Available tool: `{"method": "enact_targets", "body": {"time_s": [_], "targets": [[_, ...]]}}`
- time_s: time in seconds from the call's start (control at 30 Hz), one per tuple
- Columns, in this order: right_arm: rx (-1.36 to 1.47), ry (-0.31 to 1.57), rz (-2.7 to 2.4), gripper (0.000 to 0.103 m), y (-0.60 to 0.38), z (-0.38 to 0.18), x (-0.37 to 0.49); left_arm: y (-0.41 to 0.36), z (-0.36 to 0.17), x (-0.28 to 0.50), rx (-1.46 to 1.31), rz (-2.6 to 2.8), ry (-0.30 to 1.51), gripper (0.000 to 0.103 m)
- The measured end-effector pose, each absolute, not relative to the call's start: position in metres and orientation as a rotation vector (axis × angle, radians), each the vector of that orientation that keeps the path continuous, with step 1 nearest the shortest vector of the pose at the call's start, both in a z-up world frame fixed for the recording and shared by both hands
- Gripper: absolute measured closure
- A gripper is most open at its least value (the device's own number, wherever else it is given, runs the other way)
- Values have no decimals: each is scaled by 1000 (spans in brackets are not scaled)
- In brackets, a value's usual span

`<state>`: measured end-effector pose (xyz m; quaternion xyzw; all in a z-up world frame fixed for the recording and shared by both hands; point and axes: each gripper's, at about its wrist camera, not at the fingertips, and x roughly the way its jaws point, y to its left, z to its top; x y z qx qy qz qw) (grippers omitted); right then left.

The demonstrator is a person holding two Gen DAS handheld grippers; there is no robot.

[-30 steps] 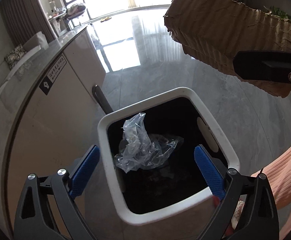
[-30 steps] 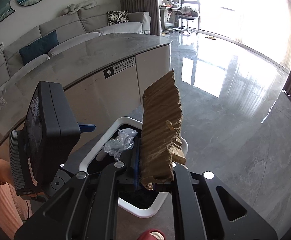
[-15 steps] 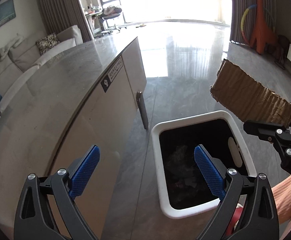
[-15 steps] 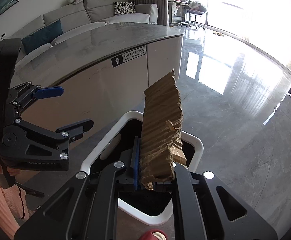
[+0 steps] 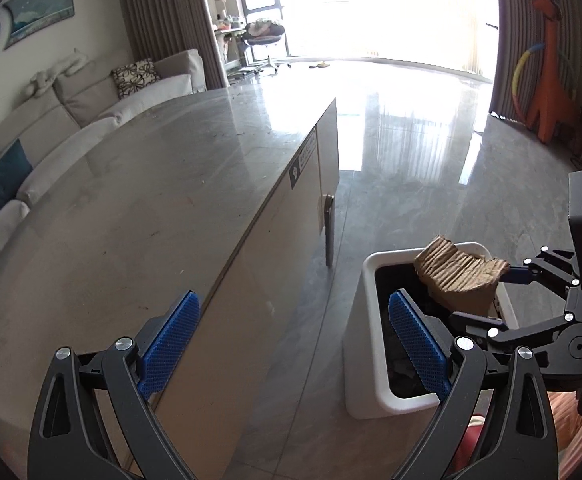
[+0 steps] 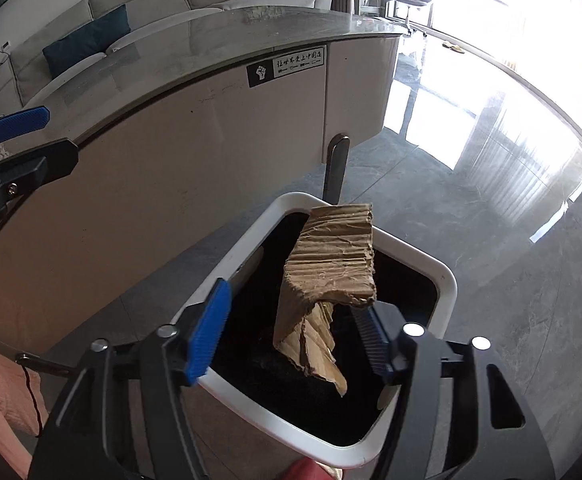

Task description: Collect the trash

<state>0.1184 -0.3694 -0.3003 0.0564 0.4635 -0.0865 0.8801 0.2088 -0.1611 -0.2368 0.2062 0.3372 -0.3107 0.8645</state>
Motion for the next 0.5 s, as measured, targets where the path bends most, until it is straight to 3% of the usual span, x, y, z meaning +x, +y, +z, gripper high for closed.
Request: {"method": "enact_targets", "body": {"time_s": [0.17, 0.5], "targets": [[-39, 972, -244, 5, -354, -304, 122, -153, -230, 206, 426, -641, 688, 8], [-11, 656, -218, 5, -333, -233, 102, -116, -205, 205, 383, -539, 626, 5]]}}
